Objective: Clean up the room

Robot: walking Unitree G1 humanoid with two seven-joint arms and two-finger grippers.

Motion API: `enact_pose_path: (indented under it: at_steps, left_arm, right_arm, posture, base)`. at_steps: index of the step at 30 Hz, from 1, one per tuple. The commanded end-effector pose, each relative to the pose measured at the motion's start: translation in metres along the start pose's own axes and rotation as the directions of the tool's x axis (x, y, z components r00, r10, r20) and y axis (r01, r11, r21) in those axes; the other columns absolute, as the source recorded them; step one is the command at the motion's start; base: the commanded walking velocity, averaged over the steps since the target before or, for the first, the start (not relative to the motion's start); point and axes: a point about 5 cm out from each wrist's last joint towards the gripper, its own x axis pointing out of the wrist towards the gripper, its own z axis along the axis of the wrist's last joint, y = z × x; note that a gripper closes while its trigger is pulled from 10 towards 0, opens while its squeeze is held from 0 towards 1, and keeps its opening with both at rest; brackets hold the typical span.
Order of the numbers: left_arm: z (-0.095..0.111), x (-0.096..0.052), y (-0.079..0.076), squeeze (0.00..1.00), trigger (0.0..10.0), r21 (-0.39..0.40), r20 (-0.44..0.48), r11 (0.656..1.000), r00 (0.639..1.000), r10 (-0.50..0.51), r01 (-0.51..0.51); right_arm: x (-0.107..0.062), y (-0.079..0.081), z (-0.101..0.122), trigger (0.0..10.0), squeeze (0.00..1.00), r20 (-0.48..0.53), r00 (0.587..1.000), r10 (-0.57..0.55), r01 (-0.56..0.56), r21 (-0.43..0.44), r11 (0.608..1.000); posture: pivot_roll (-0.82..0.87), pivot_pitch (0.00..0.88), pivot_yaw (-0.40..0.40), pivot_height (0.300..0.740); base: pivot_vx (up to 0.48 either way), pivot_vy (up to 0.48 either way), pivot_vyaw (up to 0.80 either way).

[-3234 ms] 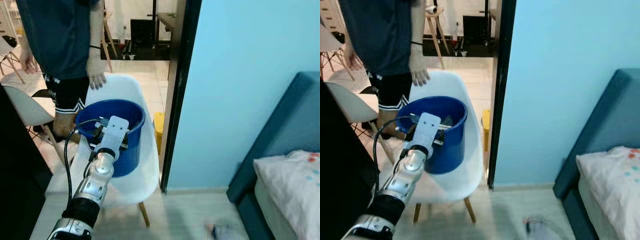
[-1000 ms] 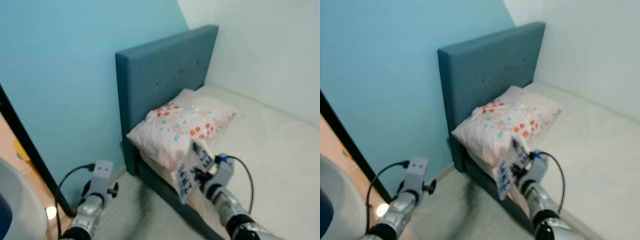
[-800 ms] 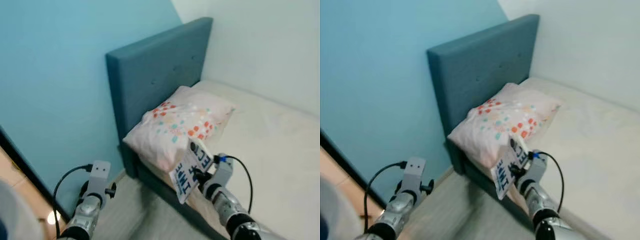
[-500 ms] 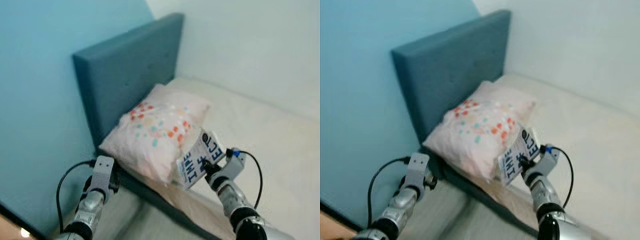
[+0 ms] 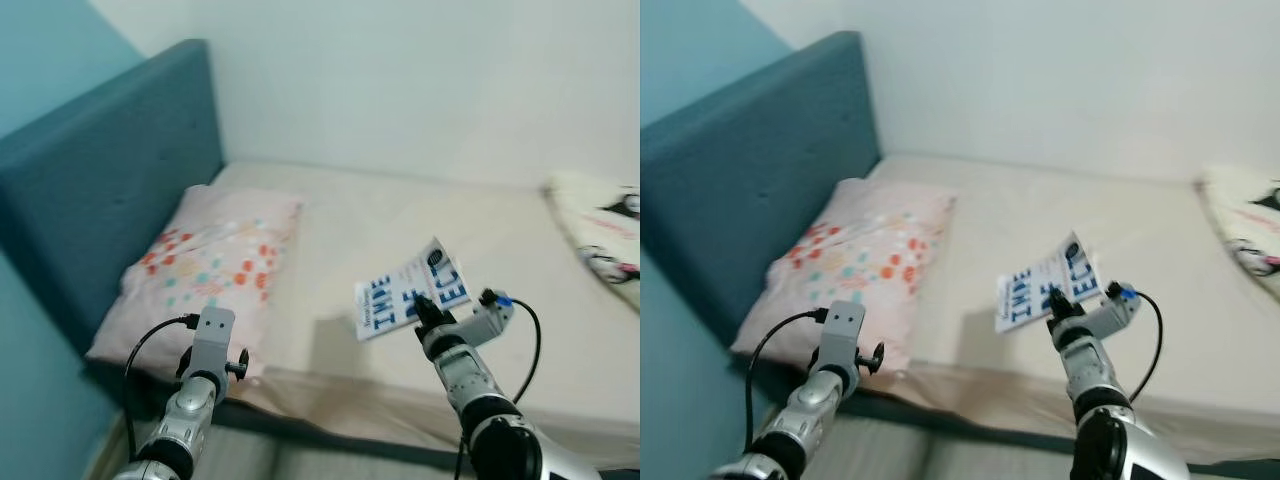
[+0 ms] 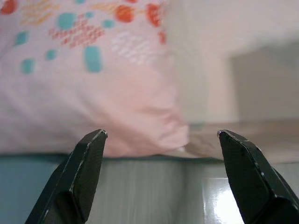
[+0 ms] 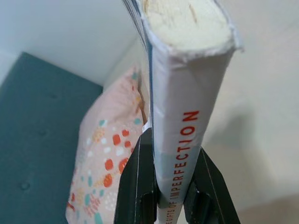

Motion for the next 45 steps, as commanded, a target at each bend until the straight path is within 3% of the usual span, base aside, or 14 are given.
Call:
enact_pose_path:
  at_steps: [1,4,17,22,26,30,36,45]
  left_arm:
    - [0.0,0.0,0.001,0.0,10.0,-0.006,0.003,1.0,1.0,0.004,-0.004]
    - [0.002,0.0,0.002,0.0,10.0,0.0,0.012,1.0,1.0,0.007,-0.007]
    - [0.003,0.0,0.005,0.0,10.0,0.008,0.024,1.0,1.0,0.019,-0.019]
    - [0.006,0.001,0.007,0.0,10.0,-0.021,0.029,0.999,0.998,0.047,-0.046]
    - [0.006,0.001,0.007,0.0,10.0,-0.023,0.03,0.999,0.998,0.047,-0.046]
    - [0.007,0.001,0.006,0.0,10.0,-0.028,0.039,0.998,0.998,0.05,-0.049]
    - [0.012,0.002,0.009,0.0,10.0,-0.03,0.062,0.997,0.995,0.075,-0.073]
    - [0.02,0.004,0.014,0.0,10.0,-0.034,0.096,0.994,0.99,0.104,-0.101]
  right_arm:
    - [0.003,0.009,-0.002,10.0,0.0,-0.013,0.999,0.046,-0.046,0.004,0.999]
    - [0.008,0.026,-0.011,10.0,0.0,-0.051,0.992,0.117,-0.117,-0.01,0.993]
    - [0.009,0.04,-0.022,10.0,0.0,-0.092,0.976,0.197,-0.2,-0.019,0.98]
    - [0.009,0.051,-0.039,10.0,0.0,-0.194,0.95,0.245,-0.265,-0.089,0.96]
    - [0.009,0.054,-0.041,10.0,0.0,-0.213,0.942,0.259,-0.283,-0.092,0.955]
    - [0.011,0.068,-0.04,10.0,0.0,-0.235,0.903,0.358,-0.385,-0.08,0.919]
    - [0.012,0.073,-0.039,10.0,0.0,-0.238,0.894,0.38,-0.409,-0.082,0.909]
    - [0.014,0.07,-0.031,10.0,0.0,-0.215,0.911,0.353,-0.382,-0.111,0.918]
  posture:
    - [-0.04,0.0,-0.029,0.729]
    - [-0.04,0.0,-0.031,0.729]
    - [-0.04,0.0,-0.025,0.729]
    - [-0.04,0.0,-0.027,0.729]
    - [-0.04,0.0,-0.029,0.724]
    - [-0.04,0.0,-0.032,0.704]
    - [-0.04,0.0,-0.037,0.684]
    - [-0.03,0.0,-0.038,0.654]
  base:
    - [0.0,0.0,-0.76]
    - [0.0,0.0,-0.75]
    - [0.32,0.0,-0.23]
    - [0.0,0.0,0.0]
    - [0.0,0.0,0.0]
    - [0.0,0.0,0.0]
    - [0.0,0.0,0.0]
    - [0.0,0.0,0.0]
